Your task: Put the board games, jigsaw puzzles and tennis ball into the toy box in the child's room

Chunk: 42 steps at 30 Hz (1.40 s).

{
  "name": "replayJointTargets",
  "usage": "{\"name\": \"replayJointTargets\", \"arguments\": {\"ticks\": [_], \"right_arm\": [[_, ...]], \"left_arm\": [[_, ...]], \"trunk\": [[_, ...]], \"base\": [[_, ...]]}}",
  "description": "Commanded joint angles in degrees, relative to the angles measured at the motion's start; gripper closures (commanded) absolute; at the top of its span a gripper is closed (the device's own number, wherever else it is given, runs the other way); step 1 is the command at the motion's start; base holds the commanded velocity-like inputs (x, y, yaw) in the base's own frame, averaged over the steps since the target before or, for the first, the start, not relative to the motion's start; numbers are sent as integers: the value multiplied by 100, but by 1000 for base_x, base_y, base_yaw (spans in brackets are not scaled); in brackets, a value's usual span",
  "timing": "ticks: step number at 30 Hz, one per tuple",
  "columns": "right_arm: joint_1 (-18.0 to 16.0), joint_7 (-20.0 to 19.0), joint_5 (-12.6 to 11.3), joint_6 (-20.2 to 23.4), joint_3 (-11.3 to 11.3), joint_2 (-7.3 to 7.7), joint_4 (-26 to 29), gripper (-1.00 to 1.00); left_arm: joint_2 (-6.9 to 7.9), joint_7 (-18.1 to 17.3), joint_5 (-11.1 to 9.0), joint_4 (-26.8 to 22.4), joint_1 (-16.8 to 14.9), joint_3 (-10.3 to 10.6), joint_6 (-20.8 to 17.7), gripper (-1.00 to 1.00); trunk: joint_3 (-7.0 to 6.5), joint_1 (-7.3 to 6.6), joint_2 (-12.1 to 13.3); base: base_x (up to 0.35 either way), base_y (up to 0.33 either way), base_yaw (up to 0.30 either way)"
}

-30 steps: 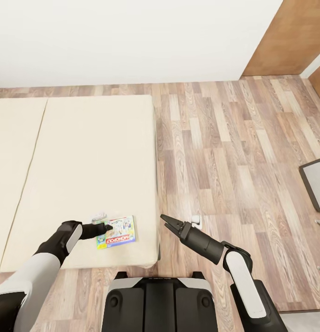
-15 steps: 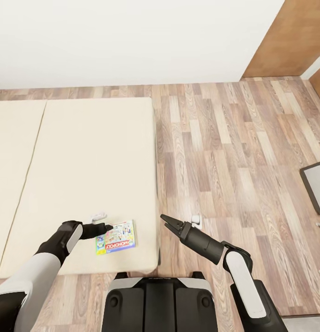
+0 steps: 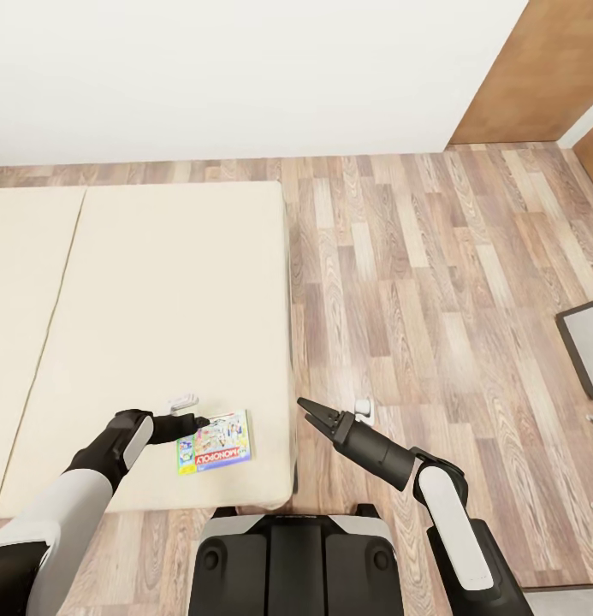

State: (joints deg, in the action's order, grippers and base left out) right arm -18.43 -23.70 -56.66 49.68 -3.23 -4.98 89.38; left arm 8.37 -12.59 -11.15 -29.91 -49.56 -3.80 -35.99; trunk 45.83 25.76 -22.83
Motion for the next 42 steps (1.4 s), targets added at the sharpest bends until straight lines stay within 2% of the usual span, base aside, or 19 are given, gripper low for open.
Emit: {"name": "replayJointTargets", "arguments": {"ticks": [1, 42], "right_arm": [[-2, -19, 14, 24, 7, -3, 1, -100], [-2, -20, 14, 33, 7, -3, 1, -100]], "left_arm": [[-2, -15, -10, -6, -1, -25, -40, -100], [-11, -15, -9, -7, -1, -25, -40, -100]], "trunk": [[6, 3, -9], [34, 3, -9]], "base": [[-44, 0, 0], [-21, 3, 0]]}}
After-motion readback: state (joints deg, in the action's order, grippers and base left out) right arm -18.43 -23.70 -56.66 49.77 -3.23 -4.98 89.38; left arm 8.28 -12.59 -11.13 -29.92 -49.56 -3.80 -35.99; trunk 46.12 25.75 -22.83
